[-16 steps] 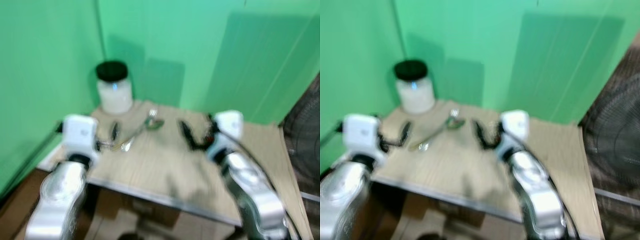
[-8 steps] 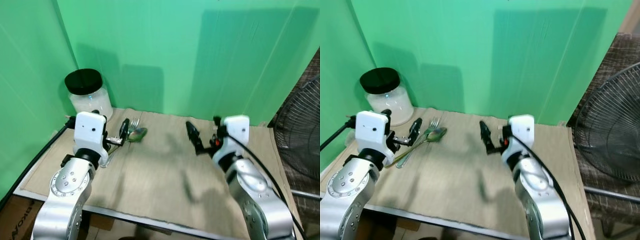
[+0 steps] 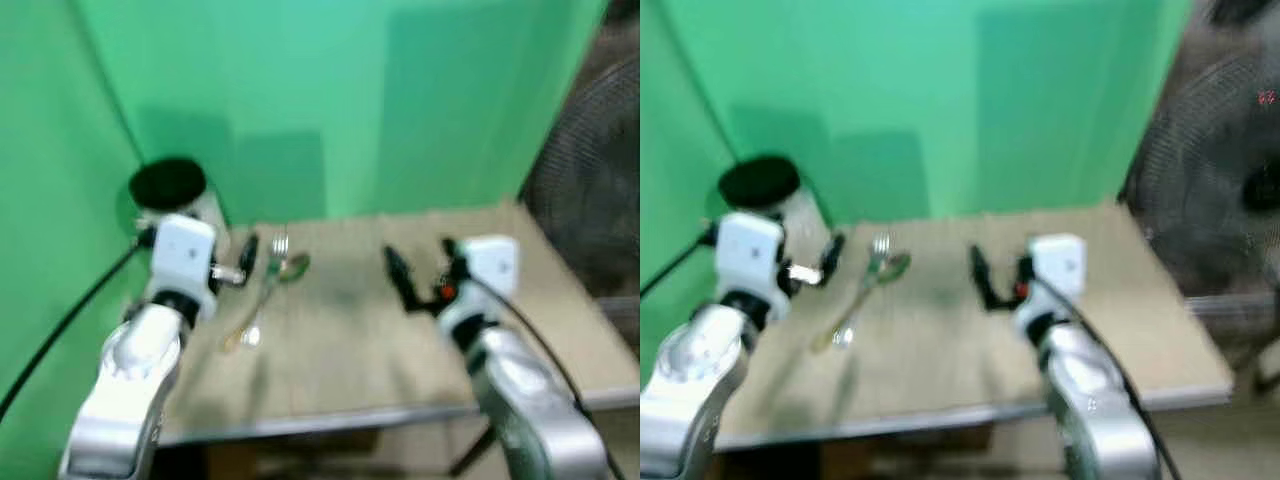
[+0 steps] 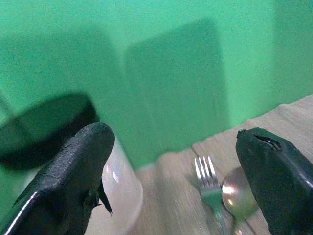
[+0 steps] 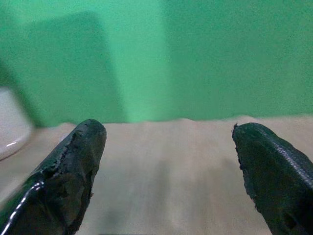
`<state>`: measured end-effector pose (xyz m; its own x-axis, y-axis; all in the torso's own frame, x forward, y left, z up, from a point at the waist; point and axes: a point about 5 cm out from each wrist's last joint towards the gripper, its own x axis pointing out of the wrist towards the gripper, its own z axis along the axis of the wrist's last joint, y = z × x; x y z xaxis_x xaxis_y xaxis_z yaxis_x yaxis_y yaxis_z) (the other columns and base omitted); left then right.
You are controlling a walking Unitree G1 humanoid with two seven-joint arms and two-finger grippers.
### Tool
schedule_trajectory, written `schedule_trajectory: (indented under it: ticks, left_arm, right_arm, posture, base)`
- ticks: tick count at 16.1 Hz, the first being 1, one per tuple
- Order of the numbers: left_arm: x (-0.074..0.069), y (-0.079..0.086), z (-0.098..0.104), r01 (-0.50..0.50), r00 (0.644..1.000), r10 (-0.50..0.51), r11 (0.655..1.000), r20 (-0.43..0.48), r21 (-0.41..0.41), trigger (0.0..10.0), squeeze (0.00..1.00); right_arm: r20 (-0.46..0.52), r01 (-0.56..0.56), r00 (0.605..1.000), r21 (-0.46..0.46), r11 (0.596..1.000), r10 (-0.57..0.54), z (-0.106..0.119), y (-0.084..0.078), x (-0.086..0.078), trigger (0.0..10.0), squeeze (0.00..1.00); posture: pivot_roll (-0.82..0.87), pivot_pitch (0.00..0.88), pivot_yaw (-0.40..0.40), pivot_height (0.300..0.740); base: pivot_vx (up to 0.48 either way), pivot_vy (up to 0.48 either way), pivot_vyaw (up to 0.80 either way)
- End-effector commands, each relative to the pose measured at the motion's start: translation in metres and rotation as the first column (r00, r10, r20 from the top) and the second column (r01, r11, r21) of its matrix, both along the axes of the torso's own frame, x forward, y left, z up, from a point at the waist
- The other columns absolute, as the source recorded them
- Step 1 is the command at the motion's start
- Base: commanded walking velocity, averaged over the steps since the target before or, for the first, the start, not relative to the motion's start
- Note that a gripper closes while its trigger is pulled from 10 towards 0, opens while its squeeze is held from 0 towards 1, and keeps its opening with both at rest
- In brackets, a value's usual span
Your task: Setting the table
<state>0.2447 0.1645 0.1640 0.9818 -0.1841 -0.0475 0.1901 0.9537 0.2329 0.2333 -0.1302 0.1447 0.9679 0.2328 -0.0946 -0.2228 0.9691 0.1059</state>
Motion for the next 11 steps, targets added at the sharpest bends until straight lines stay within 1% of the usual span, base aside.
schedule_trajectory:
  ticks: [1, 3, 4, 5, 6, 8, 9, 10, 11]
  left_arm:
    - [0.002, 0.002, 0.002, -0.003, 1.0, 0.003, 1.0, 0.011, 0.013, 10.0, 0.0]
    - [0.002, 0.001, 0.001, 0.002, 1.0, -0.002, 1.0, 0.008, 0.01, 10.0, 0.0]
    - [0.001, 0.001, -0.001, -0.012, 1.0, 0.012, 1.0, -0.008, -0.012, 10.0, 0.0]
    - [0.0, 0.001, -0.002, -0.011, 1.0, 0.011, 1.0, -0.014, -0.005, 10.0, 0.0]
    - [0.0, 0.003, -0.005, -0.014, 0.999, 0.014, 1.0, -0.031, 0.02, 10.0, 0.0]
    - [0.0, 0.013, -0.013, -0.041, 0.995, 0.048, 0.996, -0.086, 0.077, 10.0, 0.0]
    - [0.0, 0.023, -0.018, -0.054, 0.989, 0.069, 0.992, -0.133, 0.114, 10.0, 0.0]
    - [0.001, 0.026, -0.019, -0.058, 0.986, 0.074, 0.992, -0.147, 0.11, 10.0, 0.0]
    - [0.003, 0.031, -0.02, -0.06, 0.982, 0.078, 0.993, -0.174, 0.105, 10.0, 1.0]
  right_arm:
    - [0.012, -0.007, 1.0, 0.013, 1.0, 0.006, 0.004, 0.002, 0.001, 10.0, 0.0]
    - [0.015, -0.008, 1.0, 0.007, 1.0, 0.008, 0.004, 0.001, 0.002, 10.0, 0.0]
    - [0.014, -0.028, 1.0, -0.002, 1.0, 0.028, 0.004, 0.001, 0.004, 10.0, 0.0]
    - [0.015, -0.039, 0.999, -0.008, 0.999, 0.04, 0.004, 0.001, 0.005, 10.0, 0.0]
    - [0.011, -0.071, 0.997, -0.017, 0.997, 0.071, 0.003, 0.001, 0.008, 10.0, 0.0]
    - [-0.012, -0.189, 0.982, -0.029, 0.982, 0.189, 0.001, 0.004, 0.011, 10.0, 0.0]
    - [-0.042, -0.315, 0.948, -0.033, 0.948, 0.314, -0.001, 0.009, 0.011, 10.0, 0.0]
    - [-0.054, -0.347, 0.937, -0.033, 0.937, 0.345, -0.002, 0.01, 0.011, 10.0, 0.0]
    - [-0.072, -0.38, 0.924, -0.043, 0.924, 0.376, -0.004, 0.012, 0.012, 10.0, 0.0]
  posture:
    - [0.09, 0.0, 0.06, 0.74]
    - [0.09, 0.0, 0.057, 0.74]
    - [0.09, 0.0, 0.052, 0.74]
    - [0.09, 0.0, 0.051, 0.74]
    - [0.09, 0.0, 0.045, 0.74]
    - [0.09, 0.0, 0.039, 0.74]
    - [0.1, 0.0, 0.041, 0.74]
    - [0.1, 0.0, 0.041, 0.74]
    - [0.11, 0.0, 0.039, 0.74]
  base:
    - [0.0, -0.48, -0.8]
    - [0.0, -0.48, -0.8]
    - [0.0, 0.0, 0.0]
    - [0.0, 0.0, 0.0]
    - [0.0, 0.0, 0.0]
    - [0.0, 0.0, 0.0]
    - [0.0, 0.0, 0.0]
    - [0.0, 0.0, 0.0]
    - [0.0, 0.0, 0.0]
